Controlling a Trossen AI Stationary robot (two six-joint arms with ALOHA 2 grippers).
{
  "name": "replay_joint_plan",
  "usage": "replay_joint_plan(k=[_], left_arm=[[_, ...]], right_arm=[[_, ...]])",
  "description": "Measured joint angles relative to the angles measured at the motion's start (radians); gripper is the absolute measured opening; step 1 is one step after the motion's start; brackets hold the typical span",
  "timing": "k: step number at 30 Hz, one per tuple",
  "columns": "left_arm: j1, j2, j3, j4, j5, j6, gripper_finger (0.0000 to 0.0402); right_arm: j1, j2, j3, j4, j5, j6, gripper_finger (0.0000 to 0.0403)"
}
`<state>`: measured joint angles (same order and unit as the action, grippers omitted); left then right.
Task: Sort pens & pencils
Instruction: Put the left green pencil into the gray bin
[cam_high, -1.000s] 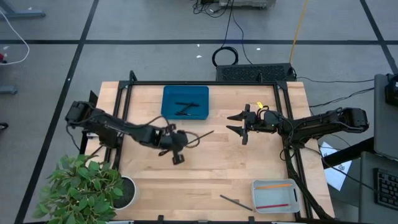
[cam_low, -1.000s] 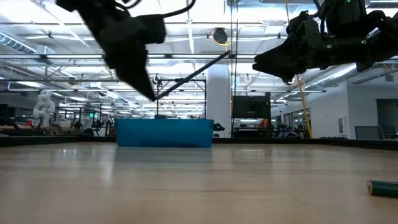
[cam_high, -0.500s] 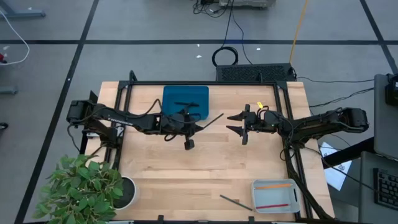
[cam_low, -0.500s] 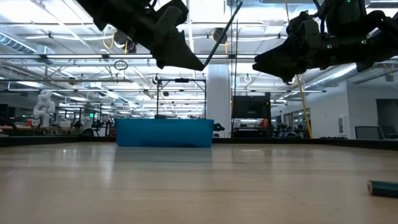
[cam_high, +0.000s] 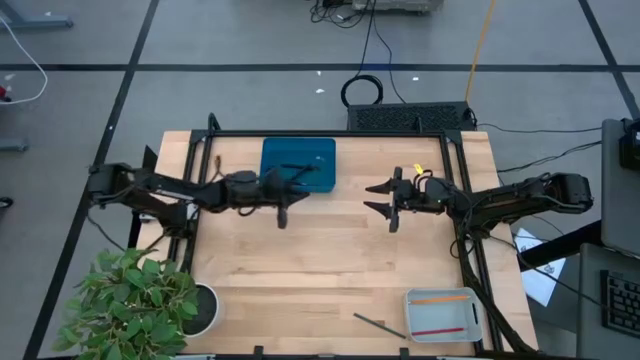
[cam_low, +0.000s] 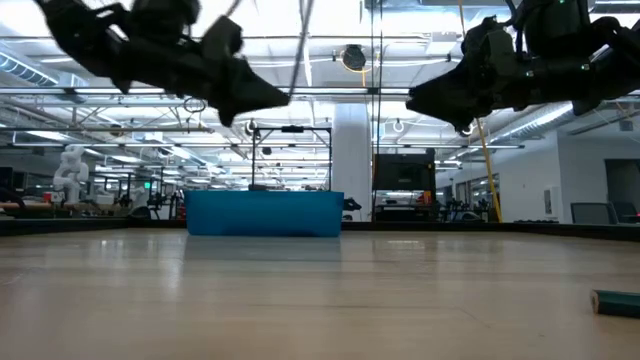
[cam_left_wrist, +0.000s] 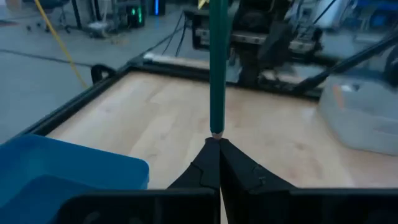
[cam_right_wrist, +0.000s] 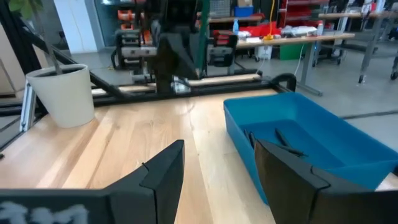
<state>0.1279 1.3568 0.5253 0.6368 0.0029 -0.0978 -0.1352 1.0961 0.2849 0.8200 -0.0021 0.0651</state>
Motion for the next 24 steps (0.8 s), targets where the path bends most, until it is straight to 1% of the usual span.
replay_joint_plan(k=[2,5,7,12,19,22,24], left_arm=[[-0.003,-0.054,-0.044,0.023,0.001,-0.009,0.0000],[-0.016,-0.093,-0.081,0.035,0.001,-0.009,0.0000],[-0.032,-0.096,-0.086,0.077,0.001,-0.003,0.0000],[-0.058,-0.087,-0.085,0.075,0.001,0.013,0.0000],[-0.064,-0.087,-0.078,0.084,0.001,0.015,0.0000],[-0.066,-0.073,-0.078,0.097,0.007,0.015,0.0000],[-0.068,-0.051,-0.078,0.111,0.019,0.014,0.0000]], right_arm=[[0.000,0.000,0.000,0.036,0.000,0.000,0.0185],[0.009,0.000,0.000,0.082,-0.001,0.002,0.0185],[0.023,0.000,0.000,0.108,-0.001,0.001,0.0185],[0.064,0.025,0.000,0.158,-0.002,-0.030,0.0185],[0.079,0.146,0.001,0.320,0.002,-0.051,0.0185],[0.079,0.214,0.005,0.401,0.031,-0.051,0.0185],[0.078,0.262,0.036,0.404,0.035,-0.051,0.0185]])
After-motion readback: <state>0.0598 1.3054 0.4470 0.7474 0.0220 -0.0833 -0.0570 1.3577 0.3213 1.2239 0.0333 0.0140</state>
